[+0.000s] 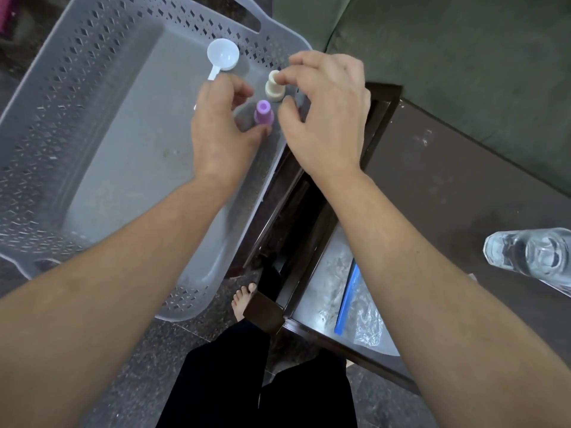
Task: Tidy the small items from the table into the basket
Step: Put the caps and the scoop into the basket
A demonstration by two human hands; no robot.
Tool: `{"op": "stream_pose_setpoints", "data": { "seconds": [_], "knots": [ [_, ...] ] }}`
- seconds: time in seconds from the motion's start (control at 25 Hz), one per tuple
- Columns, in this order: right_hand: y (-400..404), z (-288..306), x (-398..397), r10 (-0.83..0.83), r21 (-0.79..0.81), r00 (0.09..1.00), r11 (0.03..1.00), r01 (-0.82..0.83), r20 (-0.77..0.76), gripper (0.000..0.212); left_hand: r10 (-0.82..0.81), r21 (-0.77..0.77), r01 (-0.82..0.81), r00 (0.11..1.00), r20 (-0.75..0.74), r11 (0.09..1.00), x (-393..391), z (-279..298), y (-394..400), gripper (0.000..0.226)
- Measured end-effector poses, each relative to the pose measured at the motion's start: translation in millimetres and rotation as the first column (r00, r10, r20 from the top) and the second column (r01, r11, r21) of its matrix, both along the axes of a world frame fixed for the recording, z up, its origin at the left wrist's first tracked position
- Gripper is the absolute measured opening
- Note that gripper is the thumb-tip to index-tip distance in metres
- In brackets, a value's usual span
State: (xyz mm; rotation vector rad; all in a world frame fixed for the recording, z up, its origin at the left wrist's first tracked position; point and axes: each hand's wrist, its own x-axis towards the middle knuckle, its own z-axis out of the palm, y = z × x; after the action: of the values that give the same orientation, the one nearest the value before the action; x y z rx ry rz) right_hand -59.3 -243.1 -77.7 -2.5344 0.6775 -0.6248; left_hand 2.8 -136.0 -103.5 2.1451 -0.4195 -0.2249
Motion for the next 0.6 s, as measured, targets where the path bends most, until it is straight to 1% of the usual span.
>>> {"op": "stream_pose_setpoints", "data": {
  "seconds": [0.12, 0.24, 0.36, 0.44, 0.6],
  "knots": [
    [-5, 6, -14, -0.084, 0.016, 0.984, 0.997, 0.082, 0.156, 0.024, -0.020, 0.048, 0.012, 0.985, 0.169, 0.999, -4, 23, 13, 0.025],
    [-13, 11, -32, -0.136, -0.003, 0.970, 0.990, 0.139, 0.203, 0.029, 0.013, 0.018, -0.017, 0.971, 0.240, 1.000, -21, 51, 13, 0.022],
    [-24, 12, -64, -0.157, 0.007, 0.968, 0.987, 0.158, 0.194, 0.030, -0.045, 0.008, 0.045, 0.948, 0.314, 0.999, -60, 68, -8, 0.018],
    [-37, 9, -96, -0.181, -0.003, 0.969, 0.983, 0.184, 0.171, 0.030, -0.102, 0.022, 0.100, 0.931, 0.351, 0.995, -92, 67, -27, 0.017],
    [-68, -6, -192, -0.274, -0.048, 0.956, 0.959, 0.280, 0.104, 0.032, -0.292, 0.083, 0.281, 0.900, 0.324, 0.956, -175, 49, -68, 0.020]
  ]
}}
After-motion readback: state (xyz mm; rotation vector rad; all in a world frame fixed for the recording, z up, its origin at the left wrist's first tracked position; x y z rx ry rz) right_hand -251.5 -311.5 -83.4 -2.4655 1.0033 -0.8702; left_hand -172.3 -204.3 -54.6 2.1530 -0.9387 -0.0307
